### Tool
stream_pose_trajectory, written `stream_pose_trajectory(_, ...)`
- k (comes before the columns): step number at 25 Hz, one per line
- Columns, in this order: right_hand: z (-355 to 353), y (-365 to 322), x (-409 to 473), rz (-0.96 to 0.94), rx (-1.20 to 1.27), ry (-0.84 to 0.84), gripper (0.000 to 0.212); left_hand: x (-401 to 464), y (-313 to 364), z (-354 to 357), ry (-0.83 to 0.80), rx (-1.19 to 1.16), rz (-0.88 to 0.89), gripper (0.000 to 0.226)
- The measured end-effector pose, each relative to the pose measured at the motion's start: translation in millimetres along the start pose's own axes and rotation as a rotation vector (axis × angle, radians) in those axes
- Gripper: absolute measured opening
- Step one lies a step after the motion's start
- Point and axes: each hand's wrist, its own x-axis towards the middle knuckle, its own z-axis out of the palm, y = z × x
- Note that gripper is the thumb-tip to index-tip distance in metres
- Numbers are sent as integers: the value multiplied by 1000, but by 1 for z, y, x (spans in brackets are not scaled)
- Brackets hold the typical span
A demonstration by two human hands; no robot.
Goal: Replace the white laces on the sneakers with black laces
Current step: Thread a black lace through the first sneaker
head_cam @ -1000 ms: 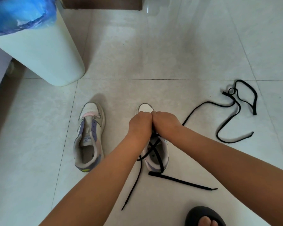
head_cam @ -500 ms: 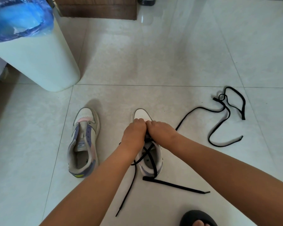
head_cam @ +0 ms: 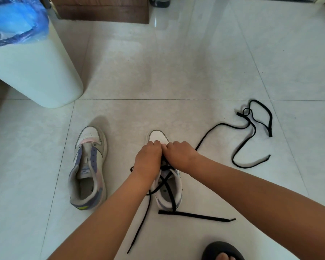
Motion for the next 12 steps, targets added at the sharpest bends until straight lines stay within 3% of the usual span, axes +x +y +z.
stream_pose_trajectory(3, -3, 1, 3, -20, 17, 12, 30, -2, -3, 1, 25, 58, 100, 26)
stream_pose_trajectory(6, 10, 8, 0, -2, 218, 57, 26, -3, -17, 7, 101, 25, 253, 19)
stream_pose_trajectory(8, 20, 15, -5, 12, 365, 33, 27, -2, -28, 21, 204, -7, 333, 26)
stream_pose_trajectory(12, 29, 16, -13, 65, 561, 43, 25, -15, -31, 35, 338, -121, 294, 11)
